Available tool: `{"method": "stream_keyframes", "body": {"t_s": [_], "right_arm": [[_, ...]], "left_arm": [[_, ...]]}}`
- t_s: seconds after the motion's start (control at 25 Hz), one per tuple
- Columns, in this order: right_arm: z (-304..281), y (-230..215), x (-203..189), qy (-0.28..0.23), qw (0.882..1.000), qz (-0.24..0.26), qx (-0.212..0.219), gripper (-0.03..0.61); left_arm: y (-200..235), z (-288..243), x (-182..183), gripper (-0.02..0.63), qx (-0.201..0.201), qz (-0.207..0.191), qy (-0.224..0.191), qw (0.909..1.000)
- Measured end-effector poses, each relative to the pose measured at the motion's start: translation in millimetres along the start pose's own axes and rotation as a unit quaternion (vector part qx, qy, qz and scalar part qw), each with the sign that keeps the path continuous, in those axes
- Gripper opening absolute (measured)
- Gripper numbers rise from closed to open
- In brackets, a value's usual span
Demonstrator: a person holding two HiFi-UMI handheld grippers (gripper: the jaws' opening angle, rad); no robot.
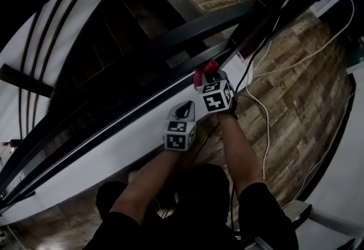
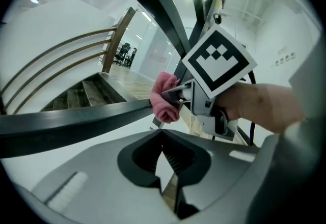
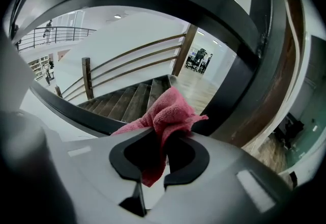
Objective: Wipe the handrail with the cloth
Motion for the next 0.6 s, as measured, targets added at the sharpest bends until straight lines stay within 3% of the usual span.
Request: {"method": "stream_keyframes", "body": {"t_s": [0.36,0.6], "right_arm": [[-3.8,-19.9,0.7,-0.014,0.999,-0.003,-0.032,0.046],[-5.9,-34.6,-0.6,-0.009,0.997,0.028,-0.067,0.046]], "left_arm": [[-8.2,-4.9,-17.3,0.0,-0.01,0.006,0.014,0.9998],[-16.7,1.9,-30.8,0.0,-0.016,0.026,0.028,0.9991]]}}
Point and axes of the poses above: the fingertips, and each gripper's own axes: z backward along the fingers, y to its left, x out of its top, the point moved 4 cm from there along z, backward along the fingers, and after that the axes turned 6 degrees about -z, right-handed, at the moved point
